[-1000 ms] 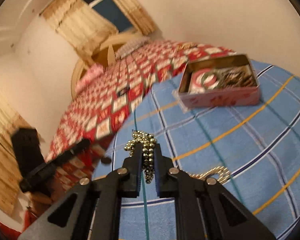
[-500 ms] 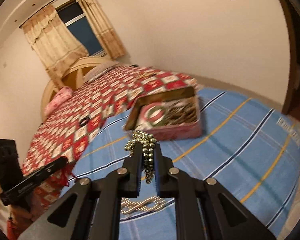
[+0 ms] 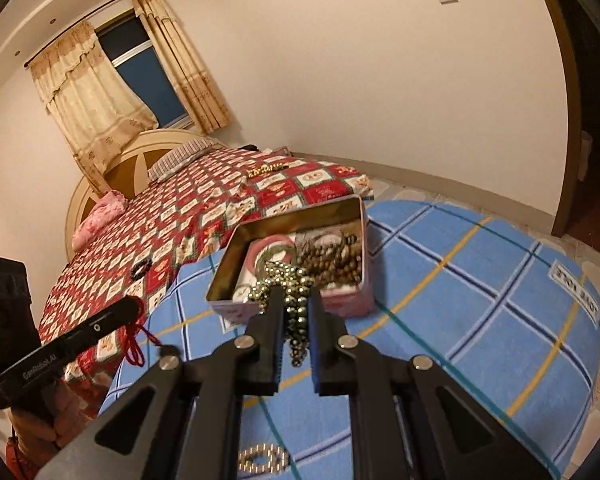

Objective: Organize jewelry
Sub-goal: 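Drop gold necklace into tin with right tool while left tool drops red string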

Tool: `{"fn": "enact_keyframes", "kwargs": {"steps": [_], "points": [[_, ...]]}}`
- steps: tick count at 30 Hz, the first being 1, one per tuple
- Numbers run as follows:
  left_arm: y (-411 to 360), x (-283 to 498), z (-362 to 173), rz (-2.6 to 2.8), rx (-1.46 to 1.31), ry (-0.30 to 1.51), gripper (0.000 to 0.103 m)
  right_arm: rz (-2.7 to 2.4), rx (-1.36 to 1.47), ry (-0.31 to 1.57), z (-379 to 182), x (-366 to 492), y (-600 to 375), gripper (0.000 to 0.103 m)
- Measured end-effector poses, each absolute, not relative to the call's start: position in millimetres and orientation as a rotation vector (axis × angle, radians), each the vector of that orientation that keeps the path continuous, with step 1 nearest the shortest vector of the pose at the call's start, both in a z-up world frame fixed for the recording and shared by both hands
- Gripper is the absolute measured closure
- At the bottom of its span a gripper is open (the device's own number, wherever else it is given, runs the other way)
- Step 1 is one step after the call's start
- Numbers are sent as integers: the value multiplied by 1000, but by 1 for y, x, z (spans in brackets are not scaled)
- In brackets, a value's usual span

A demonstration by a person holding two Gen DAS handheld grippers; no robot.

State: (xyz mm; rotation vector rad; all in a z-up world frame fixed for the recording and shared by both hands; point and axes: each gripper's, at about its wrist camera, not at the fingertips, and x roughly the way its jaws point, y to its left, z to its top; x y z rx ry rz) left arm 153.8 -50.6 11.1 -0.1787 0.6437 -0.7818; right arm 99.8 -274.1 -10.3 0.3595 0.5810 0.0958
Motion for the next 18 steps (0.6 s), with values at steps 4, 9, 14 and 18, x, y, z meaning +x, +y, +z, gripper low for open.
{"fn": "enact_keyframes", "kwargs": {"steps": [4,9,14,18], "points": [[-57,171,8,-775,-178,644,102,101,317,560,-9,112,-268,90],[-69,205,5,-750,-174,636,102,100,311,573,-20,137,-264,90],[-85,242,-2,-716,-159,630,102,81,269,566,-25,176,-262,90],[-96,272,-14,-681,-151,645,102,62,232,599,-38,209,-264,90]]}}
